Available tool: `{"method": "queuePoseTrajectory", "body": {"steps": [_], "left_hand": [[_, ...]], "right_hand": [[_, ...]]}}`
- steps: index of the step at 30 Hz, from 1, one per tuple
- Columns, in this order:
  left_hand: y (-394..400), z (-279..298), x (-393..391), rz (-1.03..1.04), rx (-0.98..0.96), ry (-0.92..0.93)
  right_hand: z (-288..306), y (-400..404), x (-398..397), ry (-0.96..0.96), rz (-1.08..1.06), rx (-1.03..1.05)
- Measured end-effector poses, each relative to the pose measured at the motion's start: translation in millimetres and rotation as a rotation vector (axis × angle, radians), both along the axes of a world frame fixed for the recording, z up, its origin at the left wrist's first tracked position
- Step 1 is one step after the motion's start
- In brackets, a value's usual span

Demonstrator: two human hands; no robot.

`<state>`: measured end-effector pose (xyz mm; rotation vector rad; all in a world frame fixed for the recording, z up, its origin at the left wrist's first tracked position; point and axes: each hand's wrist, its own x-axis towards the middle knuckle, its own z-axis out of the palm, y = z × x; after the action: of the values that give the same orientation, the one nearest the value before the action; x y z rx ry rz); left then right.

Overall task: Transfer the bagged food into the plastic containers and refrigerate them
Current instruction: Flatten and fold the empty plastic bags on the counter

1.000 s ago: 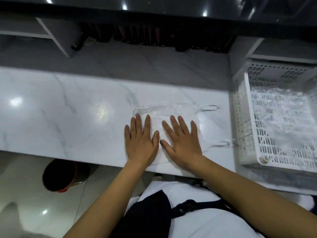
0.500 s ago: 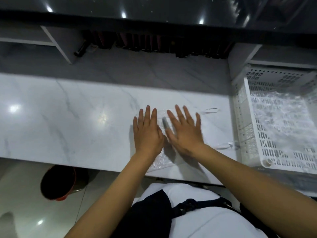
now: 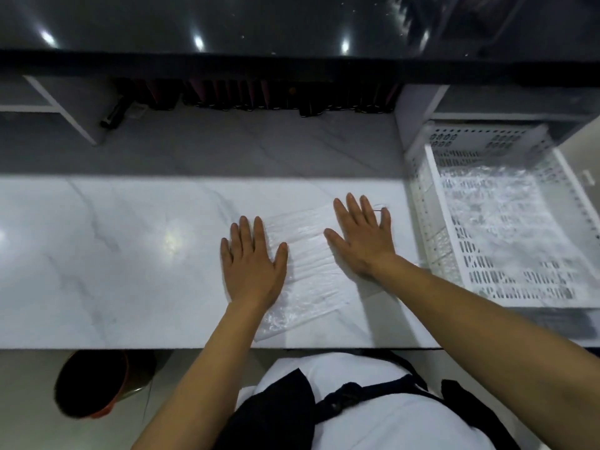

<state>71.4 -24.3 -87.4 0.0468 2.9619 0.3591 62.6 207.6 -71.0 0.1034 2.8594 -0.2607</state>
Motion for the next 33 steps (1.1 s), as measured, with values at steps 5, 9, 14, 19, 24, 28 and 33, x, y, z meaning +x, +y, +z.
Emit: {"method": "queuePoseTrajectory", "body": {"steps": [5, 9, 14, 19, 24, 28, 33], "left_hand": [[-3, 22, -11, -0.05, 0.035, -0.104], [52, 67, -39, -0.13, 0.128, -0.019], [188, 120, -47, -0.578, 0.374, 0.051], [327, 133, -61, -0.844, 0.225, -0.04], [401, 108, -101, -0.688, 0.036, -0.268], [414, 111, -115, -0.588, -0.025, -0.273], [400, 149, -111, -0.55, 0.266, -0.415]], "right_hand": [[60, 21, 30, 0.17, 0.01, -0.169], [112, 97, 88, 0.146, -0.108, -0.143], [119, 204, 149, -0.06, -0.375, -0.053], [87, 230, 172, -0.115, -0.318, -0.03], [76, 229, 171, -0.075, -0.303, 0.012], [74, 233, 176, -0.025, -0.257, -0.027], [96, 245, 183, -0.003, -0.284, -0.427]]}}
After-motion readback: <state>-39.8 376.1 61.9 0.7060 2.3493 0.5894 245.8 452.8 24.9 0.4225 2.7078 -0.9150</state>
